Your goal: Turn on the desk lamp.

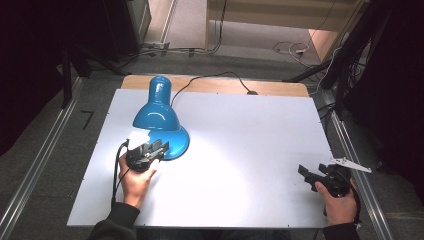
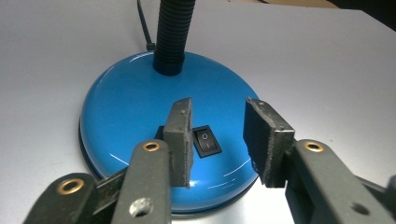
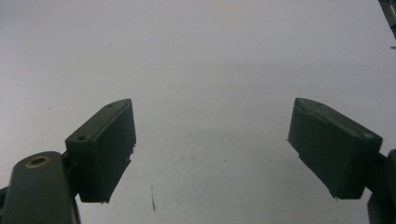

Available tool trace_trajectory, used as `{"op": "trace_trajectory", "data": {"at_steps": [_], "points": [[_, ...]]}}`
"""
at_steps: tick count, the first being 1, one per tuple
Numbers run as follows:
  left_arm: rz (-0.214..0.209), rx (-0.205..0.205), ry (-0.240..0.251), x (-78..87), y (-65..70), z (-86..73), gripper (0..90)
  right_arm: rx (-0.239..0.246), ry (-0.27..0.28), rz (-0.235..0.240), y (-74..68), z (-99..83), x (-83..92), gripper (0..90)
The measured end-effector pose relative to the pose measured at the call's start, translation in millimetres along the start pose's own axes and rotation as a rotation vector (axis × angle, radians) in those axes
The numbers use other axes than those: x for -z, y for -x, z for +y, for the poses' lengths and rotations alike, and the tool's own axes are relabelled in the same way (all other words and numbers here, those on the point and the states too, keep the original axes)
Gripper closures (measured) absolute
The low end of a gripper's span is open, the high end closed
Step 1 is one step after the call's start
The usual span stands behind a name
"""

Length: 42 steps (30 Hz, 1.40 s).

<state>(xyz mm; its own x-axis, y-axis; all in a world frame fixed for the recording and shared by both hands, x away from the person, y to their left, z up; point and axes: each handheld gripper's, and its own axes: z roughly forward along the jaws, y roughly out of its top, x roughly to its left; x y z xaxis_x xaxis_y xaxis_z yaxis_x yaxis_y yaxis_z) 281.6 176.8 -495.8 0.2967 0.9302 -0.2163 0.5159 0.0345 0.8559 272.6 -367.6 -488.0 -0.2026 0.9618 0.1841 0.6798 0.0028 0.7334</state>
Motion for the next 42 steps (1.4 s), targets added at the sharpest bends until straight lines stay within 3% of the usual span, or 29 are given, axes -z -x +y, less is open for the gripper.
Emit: {"op": "trace_trajectory", "data": {"at_steps": [5,9,13,20,42], "points": [[-0.007,0.009,0.003,3.5,-2.1,0.9,53.3,-0.002,-0.002,-0.001,0.3,0.0,0.4,13.7],[-0.005,0.001,0.007,6.7,-2.9,0.4,38.8,-0.003,-0.002,-0.001,0.4,0.0,0.6,13.6],[0.004,-0.009,0.007,12.7,-5.6,-1.6,35.7,-0.002,-0.001,-0.001,0.5,-0.1,0.9,13.7],[0.063,0.001,0.029,20.8,-9.5,-2.8,29.1,-0.005,-0.002,-0.002,0.8,-0.1,0.9,13.6],[0.077,0.029,0.028,37.2,-12.6,-5.2,24.3,-0.007,-0.001,-0.004,1.1,-0.2,1.5,13.6]]}}
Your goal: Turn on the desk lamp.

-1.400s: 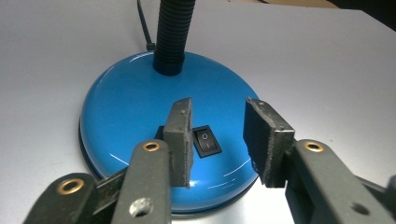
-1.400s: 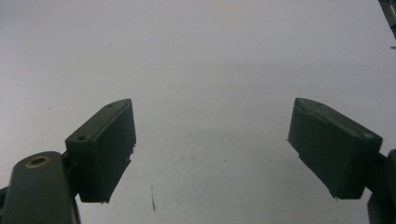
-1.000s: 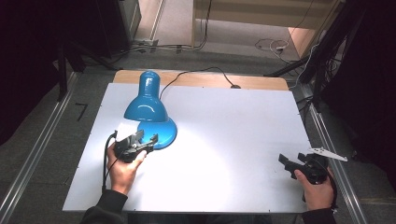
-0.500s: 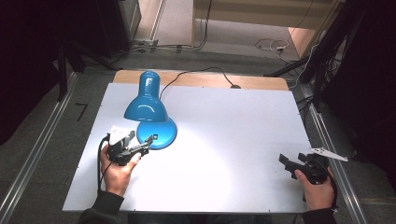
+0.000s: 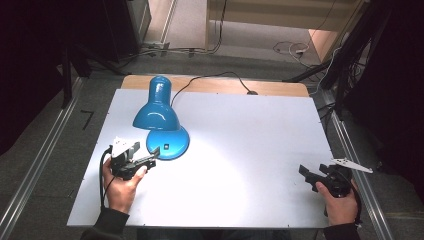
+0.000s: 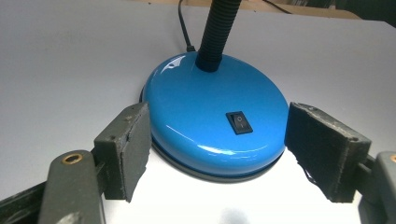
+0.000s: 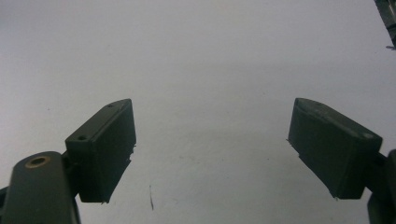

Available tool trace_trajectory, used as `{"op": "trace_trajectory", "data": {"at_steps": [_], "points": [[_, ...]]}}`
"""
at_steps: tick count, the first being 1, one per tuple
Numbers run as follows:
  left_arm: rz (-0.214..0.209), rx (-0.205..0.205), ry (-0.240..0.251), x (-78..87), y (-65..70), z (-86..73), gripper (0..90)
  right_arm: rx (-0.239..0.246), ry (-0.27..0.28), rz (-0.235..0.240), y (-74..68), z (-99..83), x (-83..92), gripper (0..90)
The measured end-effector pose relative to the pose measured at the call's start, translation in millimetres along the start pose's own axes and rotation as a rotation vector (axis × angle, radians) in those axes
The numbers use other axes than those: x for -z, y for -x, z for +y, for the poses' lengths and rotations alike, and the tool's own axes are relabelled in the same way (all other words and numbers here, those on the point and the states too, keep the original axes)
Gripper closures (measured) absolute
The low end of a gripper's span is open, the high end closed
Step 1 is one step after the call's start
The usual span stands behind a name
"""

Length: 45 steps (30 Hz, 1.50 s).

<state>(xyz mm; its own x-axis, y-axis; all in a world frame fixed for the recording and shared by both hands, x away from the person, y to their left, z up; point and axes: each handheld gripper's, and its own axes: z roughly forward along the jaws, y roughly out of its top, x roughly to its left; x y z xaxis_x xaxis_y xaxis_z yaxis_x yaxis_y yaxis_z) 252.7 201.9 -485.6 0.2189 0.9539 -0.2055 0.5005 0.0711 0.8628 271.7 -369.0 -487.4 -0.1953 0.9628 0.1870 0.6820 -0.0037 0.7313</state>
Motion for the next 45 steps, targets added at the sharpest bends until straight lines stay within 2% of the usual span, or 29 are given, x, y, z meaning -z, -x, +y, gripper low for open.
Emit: {"op": "trace_trajectory", "data": {"at_steps": [12,24,30,45], "points": [[0.005,0.009,-0.001,5.3,0.0,-1.4,23.1,0.000,0.000,0.000,0.0,-0.1,0.0,13.7],[0.011,-0.022,-0.009,9.9,5.0,-4.2,23.0,0.000,0.003,0.001,0.1,0.1,0.5,13.6],[0.011,-0.023,-0.015,12.8,6.0,-5.8,22.4,0.000,0.001,-0.001,0.4,0.0,0.4,13.7],[0.007,-0.007,-0.017,23.1,4.9,-9.0,22.0,0.001,-0.001,-0.001,0.6,0.0,0.4,13.6]]}}
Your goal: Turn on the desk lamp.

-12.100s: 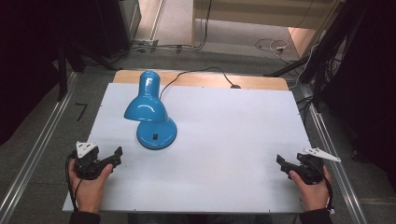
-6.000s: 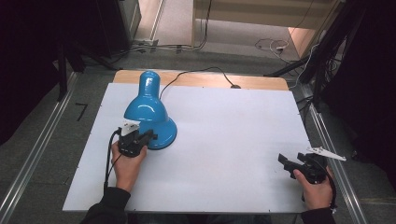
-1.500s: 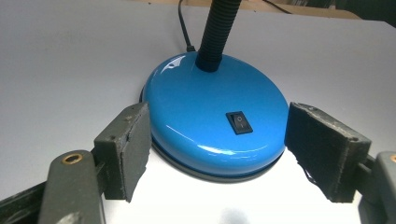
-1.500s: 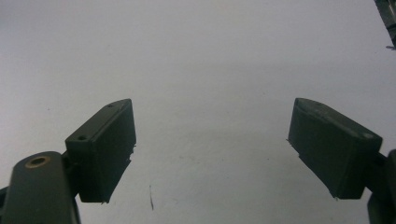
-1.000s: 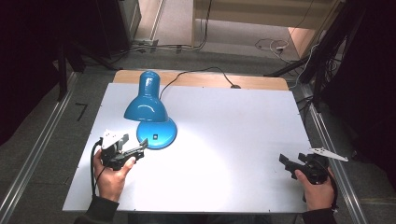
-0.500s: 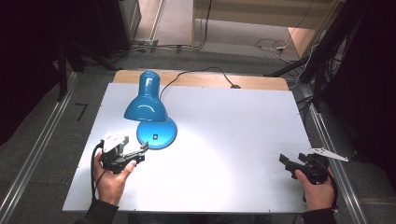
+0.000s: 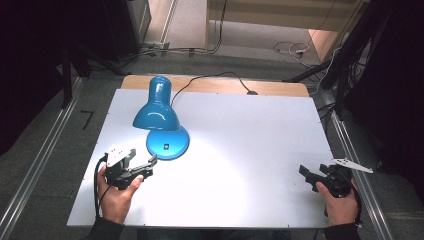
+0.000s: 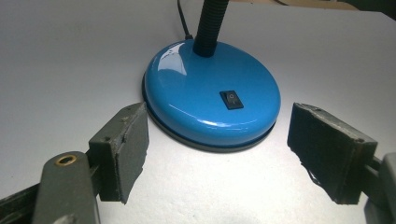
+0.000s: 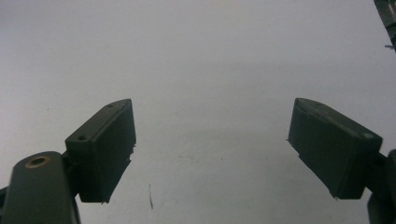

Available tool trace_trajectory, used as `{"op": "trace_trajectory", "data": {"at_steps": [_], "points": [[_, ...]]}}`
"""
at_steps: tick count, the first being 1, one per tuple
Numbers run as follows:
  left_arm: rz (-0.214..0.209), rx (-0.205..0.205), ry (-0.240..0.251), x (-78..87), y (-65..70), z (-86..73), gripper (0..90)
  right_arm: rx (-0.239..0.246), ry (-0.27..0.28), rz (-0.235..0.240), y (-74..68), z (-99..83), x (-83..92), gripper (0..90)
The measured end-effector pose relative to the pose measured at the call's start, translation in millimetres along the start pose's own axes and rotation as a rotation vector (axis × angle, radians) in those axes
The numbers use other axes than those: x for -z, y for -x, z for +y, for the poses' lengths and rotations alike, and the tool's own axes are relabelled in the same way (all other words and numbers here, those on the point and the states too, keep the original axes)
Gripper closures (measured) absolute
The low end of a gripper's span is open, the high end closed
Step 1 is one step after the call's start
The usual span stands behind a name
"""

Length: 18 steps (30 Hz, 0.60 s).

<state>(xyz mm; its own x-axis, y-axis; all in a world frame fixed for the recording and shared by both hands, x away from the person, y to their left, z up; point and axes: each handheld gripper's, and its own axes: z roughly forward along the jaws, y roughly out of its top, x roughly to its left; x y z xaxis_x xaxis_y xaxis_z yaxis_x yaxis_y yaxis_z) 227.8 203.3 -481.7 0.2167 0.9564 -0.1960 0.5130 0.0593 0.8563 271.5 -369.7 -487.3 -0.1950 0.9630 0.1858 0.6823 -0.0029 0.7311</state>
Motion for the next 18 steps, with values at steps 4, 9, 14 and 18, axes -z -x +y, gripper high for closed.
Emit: {"op": "trace_trajectory", "data": {"at_steps": [4,9,14,18], "points": [[-0.001,0.006,-0.002,2.8,-1.1,-1.1,22.0,0.001,0.000,-0.001,0.0,0.0,0.0,13.6],[-0.001,0.006,-0.007,5.2,-1.8,-2.1,22.0,0.000,-0.002,-0.001,-0.2,0.0,-0.3,13.6],[-0.001,0.007,-0.011,8.3,-2.6,-3.4,21.9,0.002,-0.003,-0.002,0.0,-0.2,-0.5,13.6],[0.004,0.013,-0.014,11.5,-4.5,-4.9,21.9,0.001,-0.004,-0.002,0.2,-0.2,-0.8,13.6]]}}
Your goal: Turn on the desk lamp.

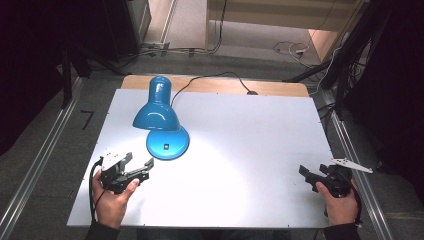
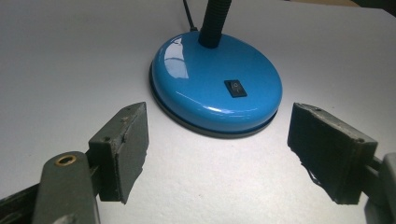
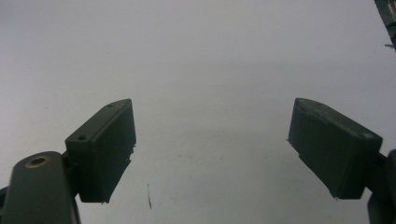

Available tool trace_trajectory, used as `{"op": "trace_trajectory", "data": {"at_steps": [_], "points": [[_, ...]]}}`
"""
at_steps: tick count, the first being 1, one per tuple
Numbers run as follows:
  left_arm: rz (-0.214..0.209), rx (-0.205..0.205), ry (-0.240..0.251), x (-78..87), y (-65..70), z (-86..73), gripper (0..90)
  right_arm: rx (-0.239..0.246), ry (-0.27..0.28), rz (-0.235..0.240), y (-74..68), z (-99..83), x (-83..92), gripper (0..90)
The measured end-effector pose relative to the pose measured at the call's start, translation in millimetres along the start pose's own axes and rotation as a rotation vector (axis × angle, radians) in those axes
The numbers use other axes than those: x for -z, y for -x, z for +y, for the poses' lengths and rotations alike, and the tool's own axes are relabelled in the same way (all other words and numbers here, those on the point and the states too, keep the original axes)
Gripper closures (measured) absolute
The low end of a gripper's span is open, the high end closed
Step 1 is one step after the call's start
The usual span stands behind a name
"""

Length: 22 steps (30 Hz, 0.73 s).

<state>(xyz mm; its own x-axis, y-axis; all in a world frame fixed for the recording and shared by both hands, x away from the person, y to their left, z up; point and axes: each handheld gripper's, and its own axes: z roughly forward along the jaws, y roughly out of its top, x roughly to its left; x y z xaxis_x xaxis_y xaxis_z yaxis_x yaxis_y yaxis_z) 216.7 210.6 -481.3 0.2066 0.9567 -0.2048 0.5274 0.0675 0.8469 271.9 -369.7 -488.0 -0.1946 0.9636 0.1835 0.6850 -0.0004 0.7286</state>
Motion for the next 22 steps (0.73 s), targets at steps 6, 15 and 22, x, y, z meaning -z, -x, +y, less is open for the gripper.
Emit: {"op": "trace_trajectory", "data": {"at_steps": [6,15,22], "points": [[0.007,0.011,-0.008,3.9,-5.2,-3.4,21.9,-0.001,-0.001,0.000,0.4,0.0,0.2,13.6],[0.017,0.021,-0.012,11.1,-11.2,-7.8,21.9,0.000,0.000,-0.001,0.3,0.0,0.1,13.6],[0.025,0.030,-0.015,15.9,-16.1,-10.9,21.5,0.011,0.002,-0.023,2.5,-1.2,0.0,13.5]]}}
